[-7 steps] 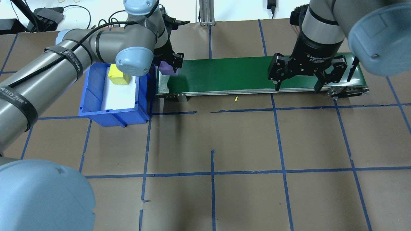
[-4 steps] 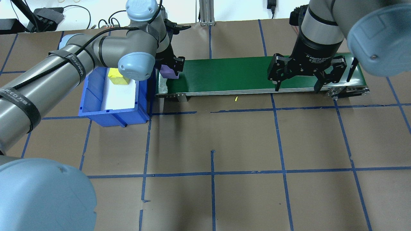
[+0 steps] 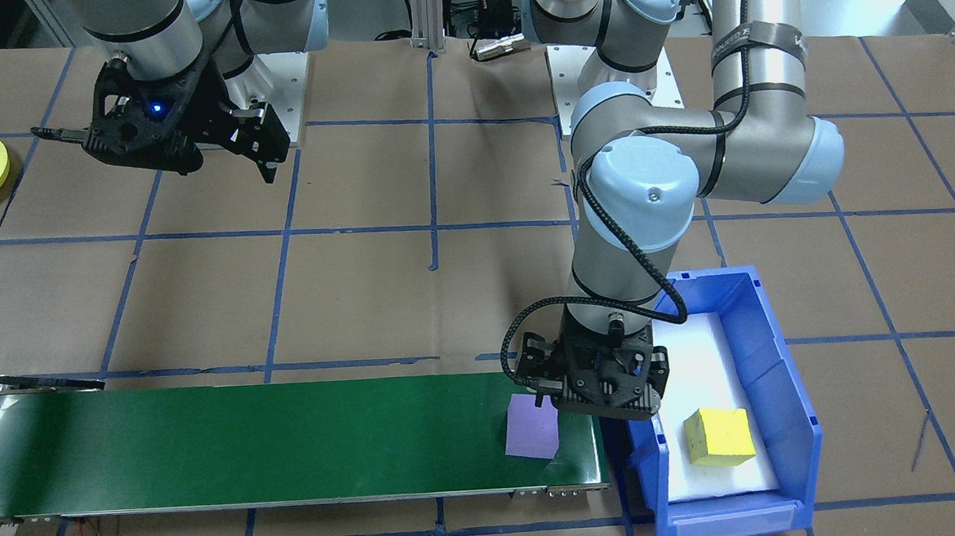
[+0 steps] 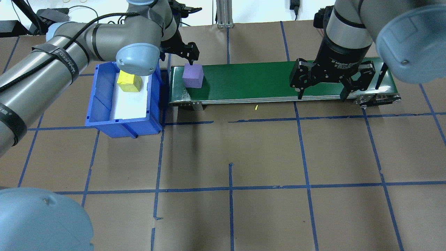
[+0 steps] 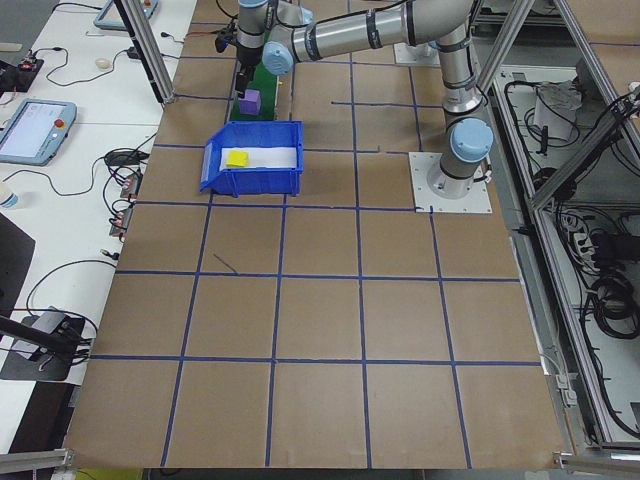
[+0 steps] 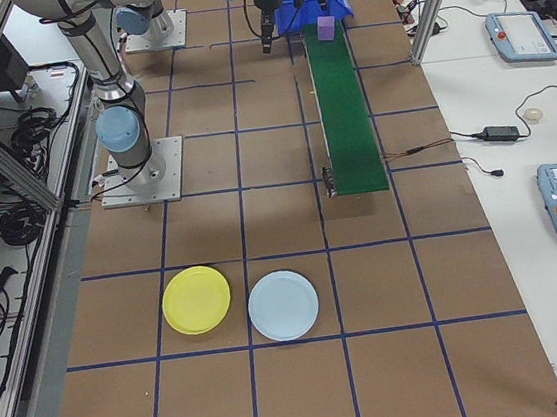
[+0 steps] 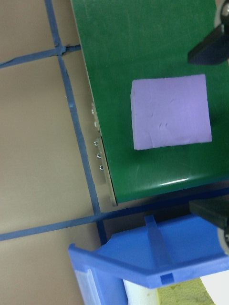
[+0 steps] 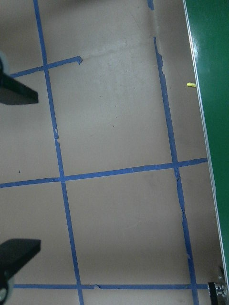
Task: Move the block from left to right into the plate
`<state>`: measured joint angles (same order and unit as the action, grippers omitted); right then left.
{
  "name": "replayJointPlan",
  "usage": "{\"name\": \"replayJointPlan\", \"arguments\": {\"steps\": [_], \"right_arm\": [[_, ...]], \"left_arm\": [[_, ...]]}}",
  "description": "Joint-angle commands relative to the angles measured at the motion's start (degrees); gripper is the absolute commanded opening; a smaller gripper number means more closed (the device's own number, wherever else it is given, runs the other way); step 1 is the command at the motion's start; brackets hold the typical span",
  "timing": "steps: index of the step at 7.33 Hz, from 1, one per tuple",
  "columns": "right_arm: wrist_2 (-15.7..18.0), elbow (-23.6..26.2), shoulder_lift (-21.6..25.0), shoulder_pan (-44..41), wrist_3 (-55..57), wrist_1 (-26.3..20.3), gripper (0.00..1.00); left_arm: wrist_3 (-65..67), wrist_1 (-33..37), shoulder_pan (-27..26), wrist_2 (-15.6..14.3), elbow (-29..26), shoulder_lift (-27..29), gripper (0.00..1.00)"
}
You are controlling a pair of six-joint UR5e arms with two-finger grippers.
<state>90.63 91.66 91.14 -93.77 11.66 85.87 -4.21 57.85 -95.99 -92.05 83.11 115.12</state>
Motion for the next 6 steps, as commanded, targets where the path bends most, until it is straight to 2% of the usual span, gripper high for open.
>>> {"name": "replayJointPlan", "arguments": {"steps": [1, 2, 3, 4, 5, 6], "right_arm": [[-0.1, 0.01, -0.44, 0.0, 0.03, 0.18, 1.0], [-0.1, -0.08, -0.61, 0.17, -0.58, 0.79, 1.0], [-0.19, -0.08, -2.01, 0.08, -0.67, 3.75, 1.0], [-0.19, -0.78, -6.54, 0.08, -1.37, 10.22, 1.0], [-3.15, -1.65, -10.77, 0.17, -1.73, 15.94, 1.0], [-5.87, -3.14, -14.46, 0.26, -1.64, 18.78, 1.0]], "left_arm": [[-1.67, 0.6, 8.07, 0.47, -0.23, -0.6, 1.0], [-3.76, 0.51, 8.97, -0.92, 0.03, 0.01, 1.0], [-4.66, 0.51, 11.33, -0.76, 0.12, 0.97, 1.0], [-6.93, 0.51, 13.7, -0.24, 0.47, 2.89, 1.0], [-8.34, -0.01, 14.34, -0.67, 1.35, 4.22, 1.0], [-8.36, -0.01, 14.34, -0.15, 2.49, 5.1, 1.0]]}}
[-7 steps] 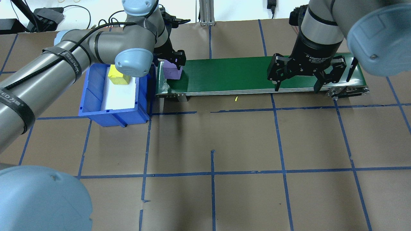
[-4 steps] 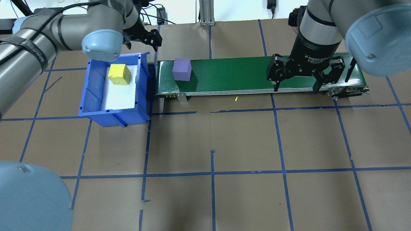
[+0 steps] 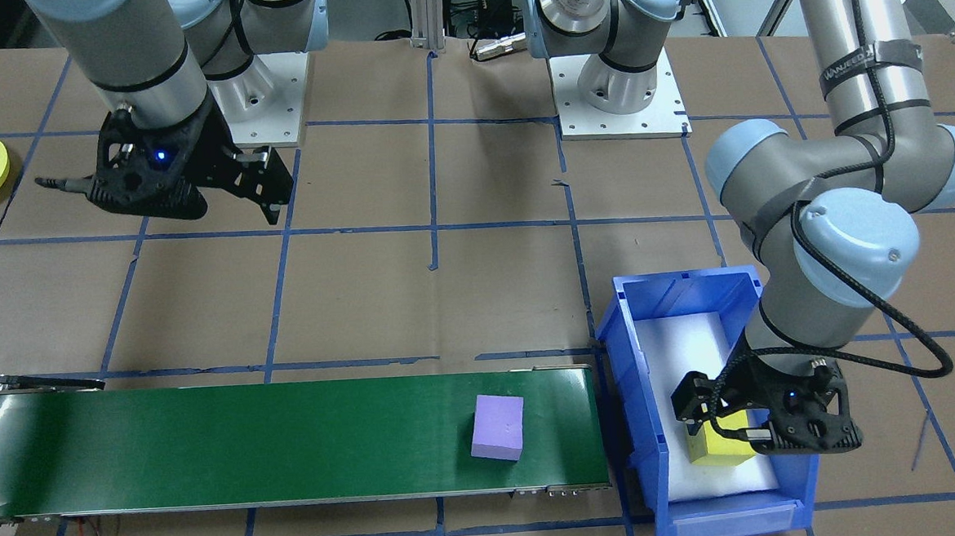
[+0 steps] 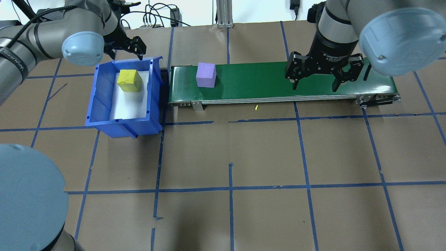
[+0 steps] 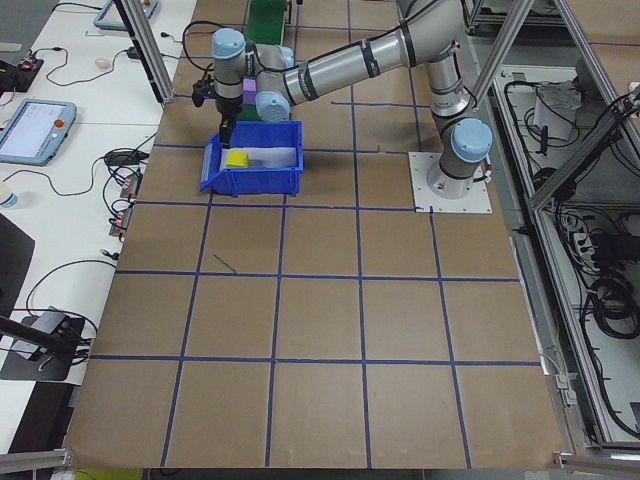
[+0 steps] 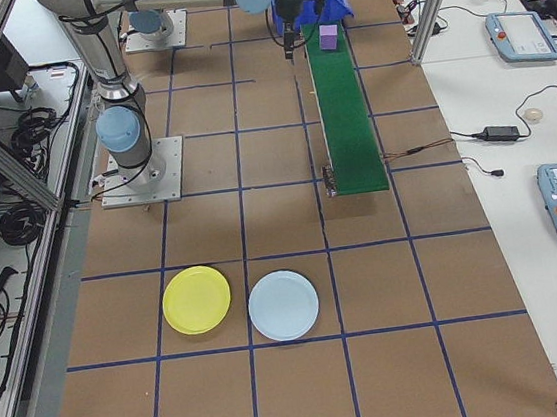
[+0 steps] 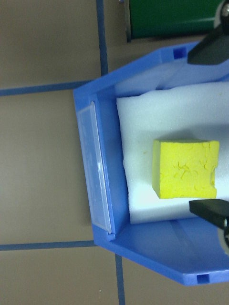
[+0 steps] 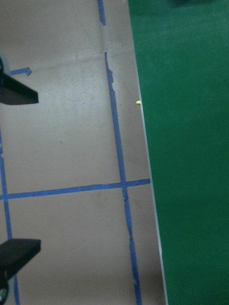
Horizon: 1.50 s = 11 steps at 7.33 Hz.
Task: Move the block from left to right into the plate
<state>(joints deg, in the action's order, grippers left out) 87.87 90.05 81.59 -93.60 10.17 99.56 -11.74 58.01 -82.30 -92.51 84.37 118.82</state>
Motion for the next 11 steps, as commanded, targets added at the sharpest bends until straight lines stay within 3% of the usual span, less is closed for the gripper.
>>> {"name": "replayJointPlan", "arguments": {"steps": [1, 3, 5, 6, 7, 8, 9, 11], "right_arm": [[-3.4, -2.76, -7.47, 0.0, 0.02, 6.34, 1.0], [-4.45, -3.74, -11.61, 0.34, 0.64, 10.63, 1.0], [-8.56, -8.46, -16.88, 2.18, 0.98, 11.97, 1.0], [-9.81, -10.31, -18.12, 2.45, 2.47, 11.97, 1.0], [-9.82, -9.72, -18.74, 2.46, 3.09, 11.97, 1.0], [-9.91, -8.67, -18.49, 2.46, 5.01, 11.89, 1.0], [-13.82, -5.36, -17.79, 2.46, 9.9, 12.06, 1.0], [-15.62, -4.36, -17.43, 2.46, 9.95, 13.73, 1.0]], "left_arm": [[-1.01, -0.61, 0.65, 0.06, 2.28, 1.94, 1.0], [-1.01, -3.58, 0.65, 0.05, 3.42, 4.04, 0.99], [-1.01, -6.33, 0.65, 0.23, 3.25, 5.37, 0.93], [-1.01, -6.24, 0.65, 0.58, 3.34, 5.28, 0.76], [-0.83, -5.89, 0.65, 0.41, 2.47, 5.2, 0.39], [-0.4, -5.8, 0.65, 0.14, 2.2, 4.15, 0.27], [0.91, -3.89, 0.56, 0.49, 1.85, 1.79, 0.27], [9.17, 8.21, 0.21, 5.05, 1.76, -6.53, 0.27]]}}
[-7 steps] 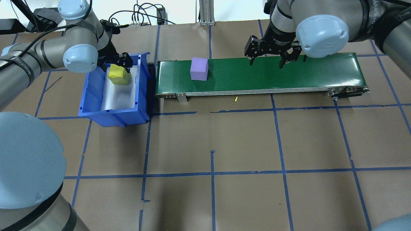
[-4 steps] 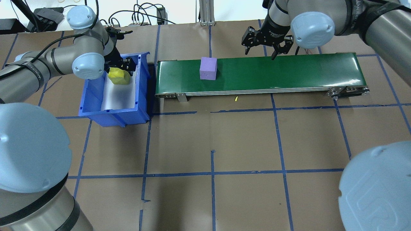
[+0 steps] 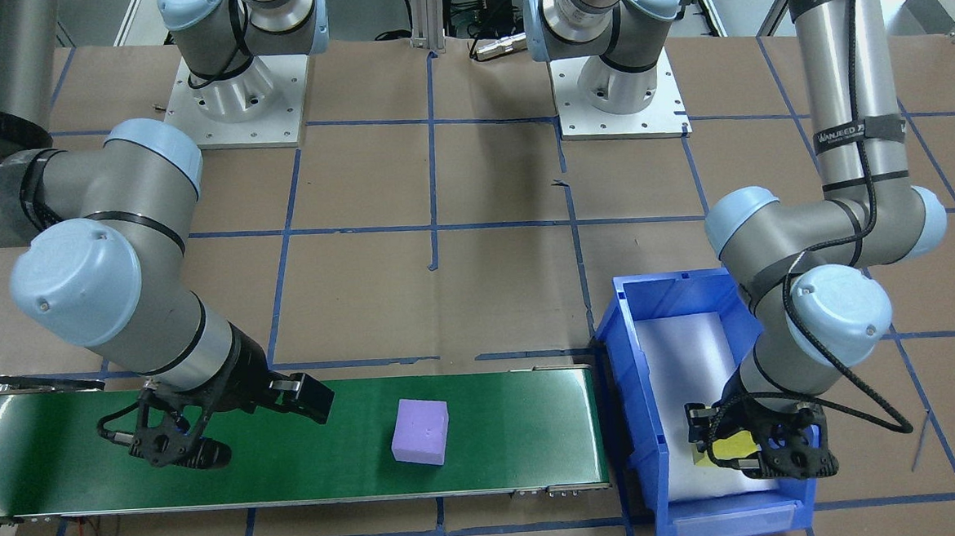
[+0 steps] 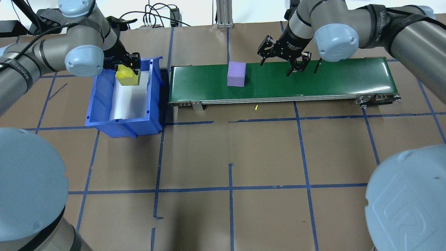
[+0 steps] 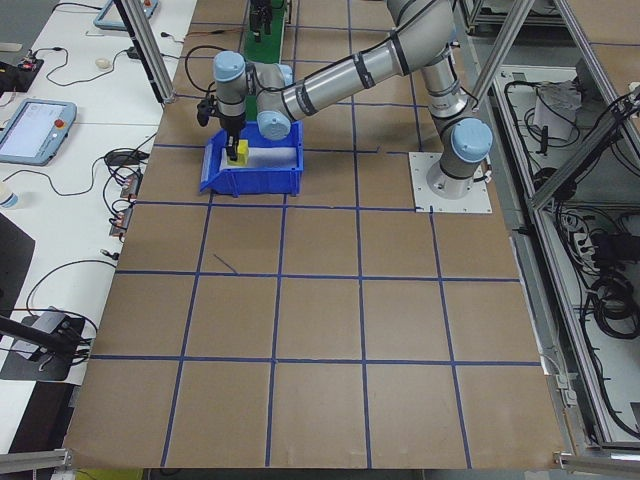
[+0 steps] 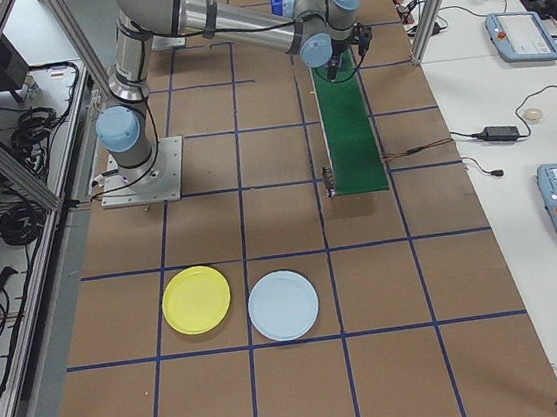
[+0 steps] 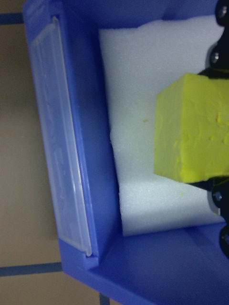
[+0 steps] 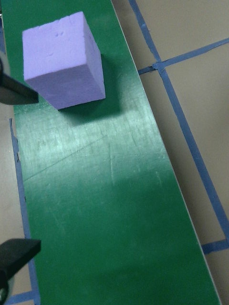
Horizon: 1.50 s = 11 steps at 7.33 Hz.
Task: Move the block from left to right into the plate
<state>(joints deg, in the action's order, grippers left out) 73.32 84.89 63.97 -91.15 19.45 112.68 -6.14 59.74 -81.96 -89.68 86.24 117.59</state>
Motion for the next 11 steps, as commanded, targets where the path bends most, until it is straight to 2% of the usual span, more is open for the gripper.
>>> {"name": "replayJointPlan", "arguments": {"steps": [1, 3, 5, 6, 7, 9, 10, 11], "right_arm": [[-0.9, 0.8, 0.1, 0.0, 0.51, 0.61, 1.0], [-0.46, 0.71, 0.01, 0.0, -1.07, 0.61, 1.0], [-0.45, 0.71, -0.07, 0.0, -1.25, 0.61, 1.0], [-0.45, 0.8, -0.34, 0.0, -3.17, 0.7, 1.0], [-0.45, 0.28, -0.6, 0.0, -5.62, 0.7, 1.0], [-0.45, -1.74, -3.4, 0.0, -7.74, 2.8, 1.0], [-0.45, -2.01, -3.85, 0.0, -8.63, 2.9, 1.0], [-0.37, -1.92, -3.94, 0.0, -9.59, 3.07, 1.0]], "left_arm": [[3.85, 8.62, -0.91, 2.41, -0.1, -7.79, 0.27], [5.43, 6.46, -8.52, 2.32, -0.1, -8.0, 0.28], [10.43, 4.07, -14.17, 2.41, 0.16, -5.2, 0.29], [10.27, -0.19, -15.76, 2.41, 0.16, -2.66, 0.29], [11.23, -1.98, -15.95, 2.41, 0.07, -1.24, 0.35], [10.62, -6.8, -15.95, 1.62, -0.19, 1.14, 0.36], [11.14, -7.7, -15.86, 1.36, -0.54, 1.76, 0.51], [12.8, -7.88, -15.86, 1.27, -0.02, 3.07, 0.56]]}}
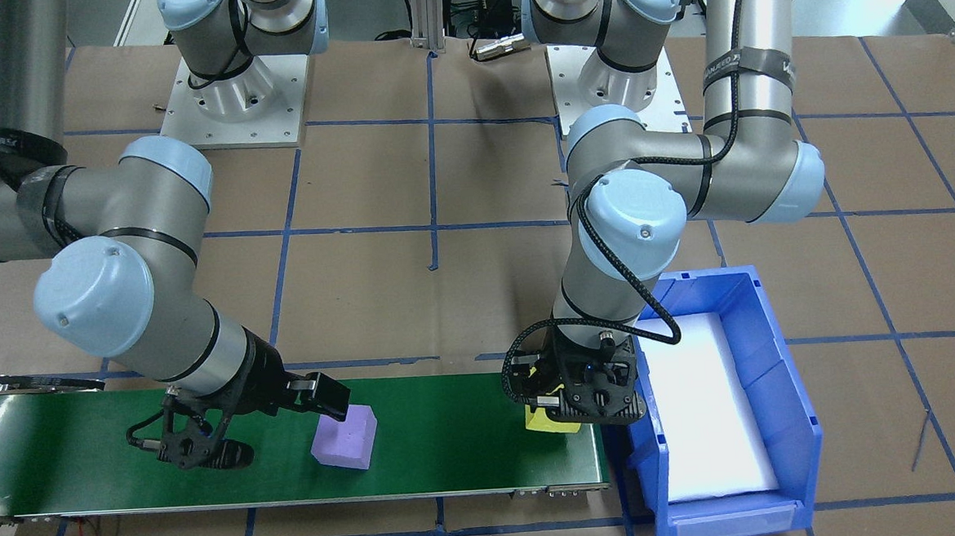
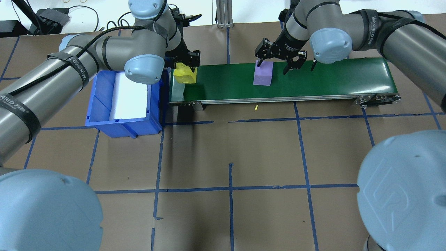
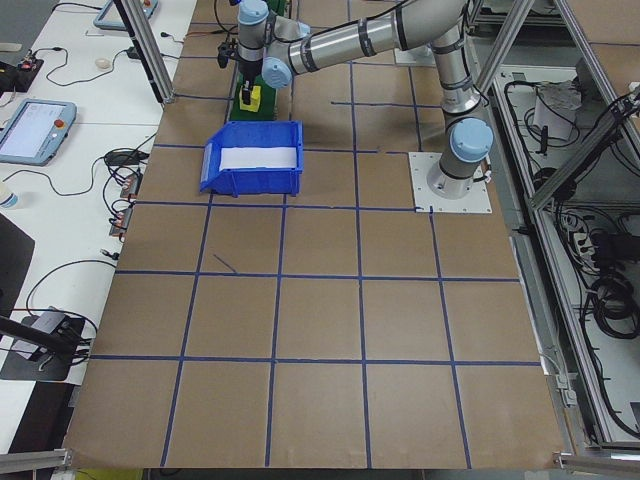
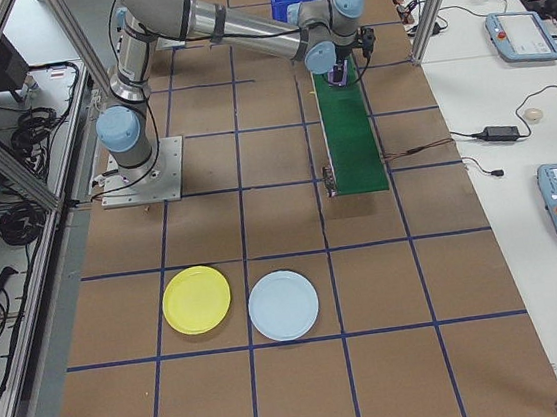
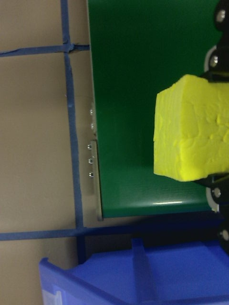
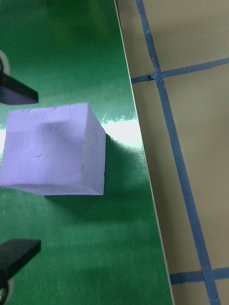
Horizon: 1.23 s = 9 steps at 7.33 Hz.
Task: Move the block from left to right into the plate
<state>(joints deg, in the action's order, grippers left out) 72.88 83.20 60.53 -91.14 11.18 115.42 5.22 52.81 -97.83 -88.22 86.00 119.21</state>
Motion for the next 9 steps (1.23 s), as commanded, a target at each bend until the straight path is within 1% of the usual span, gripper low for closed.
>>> {"name": "replayJointPlan", "arguments": {"steps": [1, 2, 3, 4, 5, 6, 7, 8, 9], "right_arm": [[1.55, -0.23, -1.46, 0.0, -1.25, 0.51, 1.0], [2.78, 0.29, -1.91, 0.0, -1.51, 2.77, 0.97], [6.88, 0.56, -2.0, 0.0, -2.82, 3.23, 0.72], [10.93, 0.56, -2.17, 0.08, -4.57, 3.15, 0.46], [11.75, 0.39, -1.48, 0.69, -6.41, 3.15, 0.38], [12.02, 0.47, 0.36, 3.05, -9.39, 2.8, 0.38], [14.37, 1.34, 3.59, 5.77, -16.21, 0.01, 0.38], [19.44, 4.22, 7.37, 10.84, -28.37, -2.63, 0.4], [20.8, 7.91, 13.06, 18.38, -37.89, -4.74, 0.4]], "left_arm": [[2.51, -0.95, 0.01, -0.11, 0.14, 2.16, 0.59], [2.34, -0.95, 0.01, -0.11, 0.31, 2.17, 0.62], [2.34, -0.95, 0.01, -0.02, 0.05, 2.0, 0.7], [2.25, -0.95, 0.01, -0.02, -0.3, 0.95, 0.9], [1.9, -0.52, 0.19, -0.2, -0.3, -0.97, 0.98], [1.81, 1.23, 0.27, -0.37, 0.13, -3.6, 1.0], [1.55, 8.21, 2.36, -3.94, 0.57, -7.55, 1.0], [-0.28, 12.8, 5.26, -4.5, 1.62, -12.37, 1.0], [-4.04, 19.72, 8.94, -4.59, 1.72, -17.03, 1.0]]}}
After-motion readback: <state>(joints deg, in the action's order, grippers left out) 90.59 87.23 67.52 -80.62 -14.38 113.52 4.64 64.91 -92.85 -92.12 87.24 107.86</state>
